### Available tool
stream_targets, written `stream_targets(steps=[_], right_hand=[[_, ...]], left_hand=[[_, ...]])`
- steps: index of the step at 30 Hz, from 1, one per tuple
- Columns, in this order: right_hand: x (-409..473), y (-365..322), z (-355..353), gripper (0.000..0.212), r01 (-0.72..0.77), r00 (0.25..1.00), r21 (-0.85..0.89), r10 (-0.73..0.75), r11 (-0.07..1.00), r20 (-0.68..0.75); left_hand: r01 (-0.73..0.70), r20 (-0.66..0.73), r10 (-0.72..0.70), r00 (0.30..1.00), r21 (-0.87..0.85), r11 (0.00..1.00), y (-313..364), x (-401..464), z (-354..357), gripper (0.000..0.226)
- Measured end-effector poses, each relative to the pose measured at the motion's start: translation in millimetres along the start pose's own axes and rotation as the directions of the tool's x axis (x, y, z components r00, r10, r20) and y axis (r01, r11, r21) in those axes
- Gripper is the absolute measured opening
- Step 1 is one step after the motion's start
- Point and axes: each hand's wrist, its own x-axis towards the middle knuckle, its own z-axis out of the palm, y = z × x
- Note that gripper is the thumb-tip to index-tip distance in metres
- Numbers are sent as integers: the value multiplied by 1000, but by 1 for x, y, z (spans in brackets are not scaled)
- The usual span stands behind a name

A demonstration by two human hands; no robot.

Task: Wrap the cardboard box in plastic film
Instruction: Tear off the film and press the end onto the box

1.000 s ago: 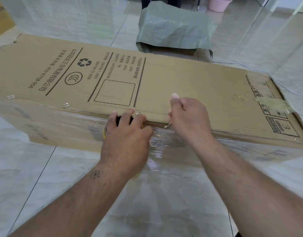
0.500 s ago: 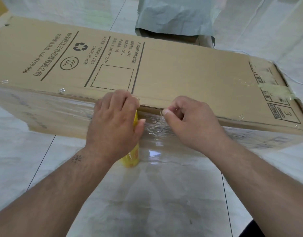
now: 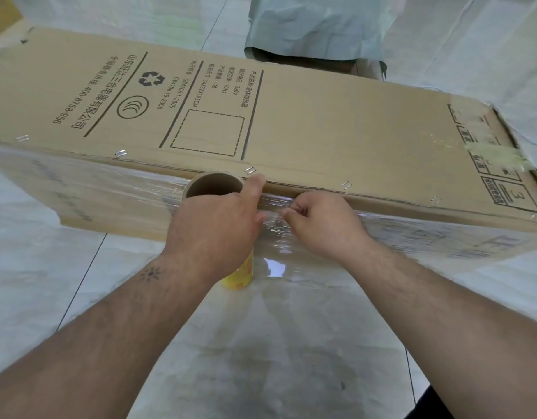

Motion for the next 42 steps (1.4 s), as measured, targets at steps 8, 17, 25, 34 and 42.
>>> stream_targets(steps=[8,17,25,34,42], right_hand=[[-2,-5,-8,52,3,967,84,18,996,-253],[-35,2,12,37,-136,990,226,123,964,70],[-10,3,23,34,-357,927,720,318,595,197],[-5,19,39,30,-422,901,660,369,622,228],[2,32,48,31,-478,868,666,424,572,259]], left_hand=[[10,1,-10,1000,-71,997,-10,-3,-3,43],[22,-38,-23,999,-23,999,-4,-3,-1,40],[93,-216,-102,971,-53,994,-8,-15,-3,55],[338,1,-338,941,-51,940,-57,-15,-16,50],[538,3,-545,838,-161,827,-110,-29,-33,56]])
